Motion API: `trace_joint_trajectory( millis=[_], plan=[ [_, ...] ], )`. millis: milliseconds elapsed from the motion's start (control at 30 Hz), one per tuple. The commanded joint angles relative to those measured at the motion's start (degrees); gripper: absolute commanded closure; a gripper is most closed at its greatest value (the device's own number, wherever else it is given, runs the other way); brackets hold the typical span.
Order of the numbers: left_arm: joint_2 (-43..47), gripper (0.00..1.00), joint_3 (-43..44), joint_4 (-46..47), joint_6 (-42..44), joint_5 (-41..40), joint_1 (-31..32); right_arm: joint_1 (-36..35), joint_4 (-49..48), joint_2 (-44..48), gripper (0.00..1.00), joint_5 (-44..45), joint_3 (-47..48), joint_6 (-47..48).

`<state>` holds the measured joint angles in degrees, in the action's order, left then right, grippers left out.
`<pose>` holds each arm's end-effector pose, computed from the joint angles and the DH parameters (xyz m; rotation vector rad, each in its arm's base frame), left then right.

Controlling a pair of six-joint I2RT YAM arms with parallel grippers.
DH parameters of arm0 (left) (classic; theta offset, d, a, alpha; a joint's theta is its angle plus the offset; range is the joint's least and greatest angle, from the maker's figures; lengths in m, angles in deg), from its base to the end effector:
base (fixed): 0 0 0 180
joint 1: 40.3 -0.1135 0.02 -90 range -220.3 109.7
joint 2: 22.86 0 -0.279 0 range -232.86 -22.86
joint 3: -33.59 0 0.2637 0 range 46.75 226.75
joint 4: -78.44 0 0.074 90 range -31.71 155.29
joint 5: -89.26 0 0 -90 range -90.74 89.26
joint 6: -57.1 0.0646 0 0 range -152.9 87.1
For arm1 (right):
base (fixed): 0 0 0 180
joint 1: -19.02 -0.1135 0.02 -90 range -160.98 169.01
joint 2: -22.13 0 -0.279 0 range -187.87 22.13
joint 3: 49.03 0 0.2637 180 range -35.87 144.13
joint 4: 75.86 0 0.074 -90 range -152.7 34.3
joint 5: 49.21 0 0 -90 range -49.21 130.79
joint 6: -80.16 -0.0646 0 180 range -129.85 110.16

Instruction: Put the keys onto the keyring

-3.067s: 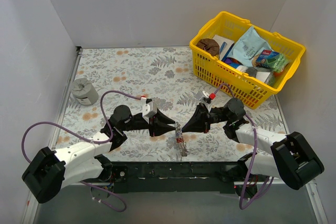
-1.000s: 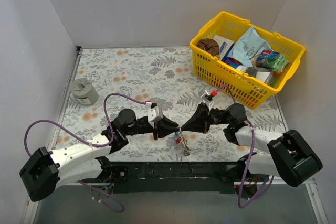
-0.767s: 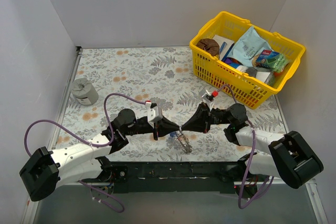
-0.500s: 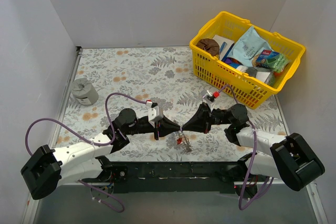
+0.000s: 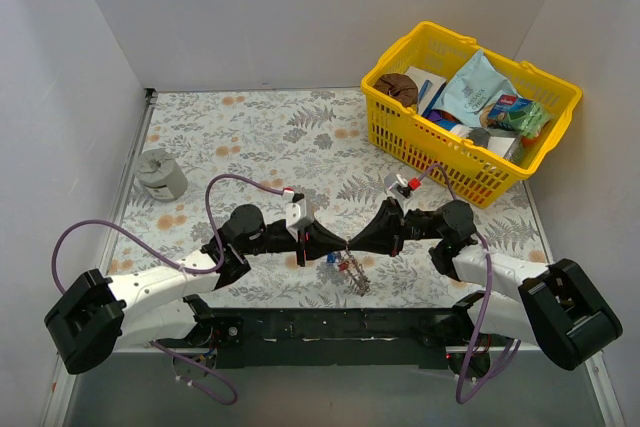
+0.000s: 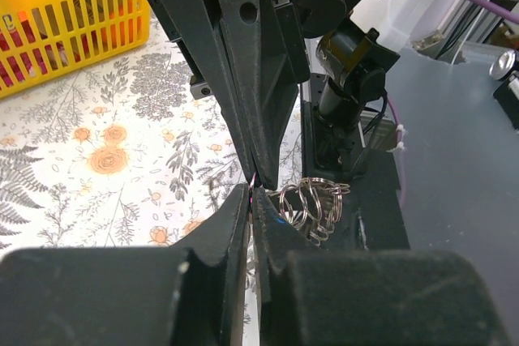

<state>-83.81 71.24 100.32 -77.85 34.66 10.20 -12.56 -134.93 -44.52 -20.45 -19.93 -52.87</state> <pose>0.1323 -0.2193 0.2500 0.6550 1.7929 -1.7067 0.1546 0.1615 0.2475 -0.9411 1.3299 1.6735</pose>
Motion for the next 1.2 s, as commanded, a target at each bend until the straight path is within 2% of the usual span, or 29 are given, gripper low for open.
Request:
trace_joint_trajectory(
  millis=[0,100,300,367,600,700,933,1033,1067,1100,1167],
  plan=[
    [-0.5,1.0,0.8,-2.0,0.6,0.0,0.4,-0.4,-9.3,2.6,0.99,1.9,0.6,1.0],
    [0.5,1.0,1.7,-4.0,2.0,-1.2,0.4,-0.4,-7.5,3.2,0.99,1.8,0.4,2.2],
    [2.1,1.0,5.3,-13.1,6.6,-3.2,0.7,-0.4,4.4,6.0,0.99,2.8,2.3,9.5],
    [1.8,1.0,6.4,-15.4,7.8,-3.6,1.0,-0.4,11.1,7.3,0.94,3.2,4.0,12.2],
    [1.8,1.0,10.7,-22.7,11.2,-6.0,2.2,-0.7,36.9,10.0,0.88,5.8,10.4,27.0],
    [1.5,1.0,12.2,-26.2,13.1,-6.6,2.8,-0.8,41.8,10.4,0.85,6.4,11.6,30.7],
    [-0.8,1.0,17.2,-32.4,16.2,-8.3,5.0,-1.2,43.7,9.3,0.8,6.3,13.0,32.0],
    [-1.2,1.0,18.9,-34.1,17.2,-9.7,5.8,-1.6,46.2,8.4,0.88,6.4,13.9,33.7],
    [-1.4,1.0,19.5,-34.4,17.3,-9.9,6.0,-1.7,47.2,7.9,0.96,6.5,14.7,34.3],
    [-1.5,1.0,19.8,-34.7,17.5,-10.3,6.1,-2.0,49.1,7.7,0.99,6.8,15.0,34.9],
    [-1.6,1.0,20.2,-34.7,17.6,-10.3,6.2,-2.3,50.8,7.5,0.99,7.3,15.5,36.7]
  ],
)
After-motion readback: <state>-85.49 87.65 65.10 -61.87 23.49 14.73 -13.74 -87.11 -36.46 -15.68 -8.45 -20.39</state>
